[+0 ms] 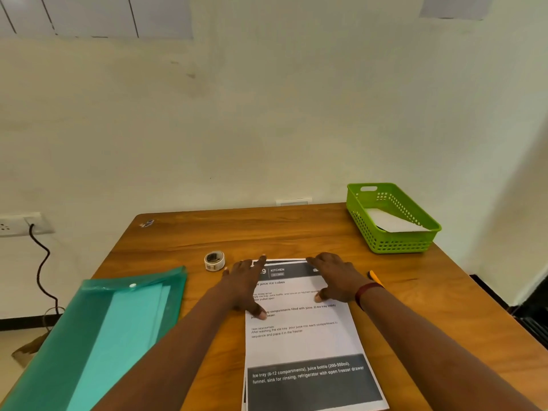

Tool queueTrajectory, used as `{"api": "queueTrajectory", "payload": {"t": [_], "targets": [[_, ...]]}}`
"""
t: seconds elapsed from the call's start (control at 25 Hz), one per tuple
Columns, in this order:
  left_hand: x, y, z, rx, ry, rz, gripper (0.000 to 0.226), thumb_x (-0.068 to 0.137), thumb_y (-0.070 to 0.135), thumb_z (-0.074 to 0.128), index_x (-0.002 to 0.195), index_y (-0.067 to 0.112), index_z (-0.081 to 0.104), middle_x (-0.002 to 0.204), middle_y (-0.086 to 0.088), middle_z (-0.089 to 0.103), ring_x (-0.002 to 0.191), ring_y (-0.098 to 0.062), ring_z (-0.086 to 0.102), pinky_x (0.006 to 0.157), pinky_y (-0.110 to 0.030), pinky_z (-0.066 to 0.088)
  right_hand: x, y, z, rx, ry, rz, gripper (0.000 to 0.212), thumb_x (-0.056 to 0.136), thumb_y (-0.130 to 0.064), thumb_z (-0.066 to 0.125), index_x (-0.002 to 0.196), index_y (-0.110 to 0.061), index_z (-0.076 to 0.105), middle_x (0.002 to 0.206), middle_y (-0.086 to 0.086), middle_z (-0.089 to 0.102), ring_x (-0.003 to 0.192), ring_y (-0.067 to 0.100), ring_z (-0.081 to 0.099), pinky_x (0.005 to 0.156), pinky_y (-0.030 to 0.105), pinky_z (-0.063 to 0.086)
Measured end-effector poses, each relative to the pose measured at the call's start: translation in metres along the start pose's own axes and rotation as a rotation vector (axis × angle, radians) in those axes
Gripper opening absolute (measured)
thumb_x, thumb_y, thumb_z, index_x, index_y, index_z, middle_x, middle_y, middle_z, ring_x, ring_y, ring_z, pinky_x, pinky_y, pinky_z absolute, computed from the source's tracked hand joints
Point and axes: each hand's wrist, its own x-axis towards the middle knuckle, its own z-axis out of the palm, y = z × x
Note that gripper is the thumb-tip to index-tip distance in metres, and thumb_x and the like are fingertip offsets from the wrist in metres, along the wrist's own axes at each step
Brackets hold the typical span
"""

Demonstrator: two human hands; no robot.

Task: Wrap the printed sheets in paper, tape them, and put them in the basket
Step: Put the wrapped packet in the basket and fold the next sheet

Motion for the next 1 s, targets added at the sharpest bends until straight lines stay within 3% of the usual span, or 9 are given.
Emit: {"api": "queueTrajectory", "payload": {"t": [0.24, 0.4, 0.6, 0.72, 0.88, 1.0], "targets": [[-0.006, 0.015, -0.008, 0.114, 0.065, -0.017, 0.139, 0.061, 0.057, 0.085, 0.155, 0.025, -0.013, 0.158, -0.014, 0.011, 0.146, -0.037, 0.009, 0.116, -0.062, 0.015, 0.009, 0.0, -0.001, -0.023, -0.051, -0.034, 0.11, 0.077, -0.038, 0.079, 0.156, -0.022, 0.004, 0.16, 0.008, 0.017, 0.15, 0.031, 0.005, 0.114, 0.058, 0.023], [-0.013, 0.022, -0.009, 0.184, 0.115, -0.028, 0.137, 0.063, 0.057, 0.084, 0.155, 0.021, -0.011, 0.156, -0.016, 0.012, 0.144, -0.038, 0.011, 0.115, -0.062, 0.019, 0.01, -0.006, -0.005, -0.09, -0.031, -0.045, 0.11, 0.076, -0.04, 0.08, 0.156, -0.022, 0.006, 0.153, 0.011, 0.026, 0.144, 0.033, 0.019, 0.11, 0.055, 0.03], [-0.021, 0.033, -0.008, 0.224, 0.191, -0.067, 0.136, 0.061, 0.055, 0.086, 0.154, 0.023, -0.009, 0.154, -0.014, 0.018, 0.143, -0.037, 0.017, 0.111, -0.065, 0.025, -0.003, -0.01, 0.001, -0.147, 0.137, 0.011, 0.111, 0.072, -0.046, 0.081, 0.155, -0.021, 0.01, 0.142, 0.012, 0.033, 0.135, 0.032, 0.029, 0.106, 0.051, 0.035], [-0.027, 0.035, -0.009, 0.206, 0.232, -0.062, 0.136, 0.059, 0.053, 0.087, 0.153, 0.031, -0.009, 0.151, -0.01, 0.027, 0.139, -0.034, 0.024, 0.105, -0.064, 0.034, -0.014, -0.013, 0.008, -0.141, 0.267, 0.033, 0.101, 0.073, -0.046, 0.079, 0.151, -0.023, 0.02, 0.135, 0.01, 0.04, 0.126, 0.03, 0.038, 0.102, 0.047, 0.038], [-0.036, 0.039, -0.009, 0.203, 0.298, -0.025, 0.134, 0.059, 0.052, 0.088, 0.153, 0.033, -0.006, 0.146, -0.004, 0.039, 0.136, -0.029, 0.033, 0.105, -0.065, 0.032, -0.033, -0.014, 0.016, -0.095, 0.412, 0.048, 0.076, 0.078, -0.047, 0.074, 0.14, -0.024, 0.037, 0.128, 0.004, 0.05, 0.119, 0.025, 0.045, 0.1, 0.042, 0.039], [-0.041, 0.036, -0.009, 0.129, 0.307, -0.021, 0.112, 0.063, 0.05, 0.085, 0.151, 0.032, 0.019, 0.14, 0.002, 0.05, 0.134, -0.025, 0.039, 0.106, -0.063, 0.029, -0.043, -0.015, 0.026, -0.138, 0.469, 0.038, 0.053, 0.081, -0.047, 0.071, 0.126, -0.024, 0.053, 0.117, 0.002, 0.058, 0.11, 0.023, 0.053, 0.096, 0.04, 0.042]]}}
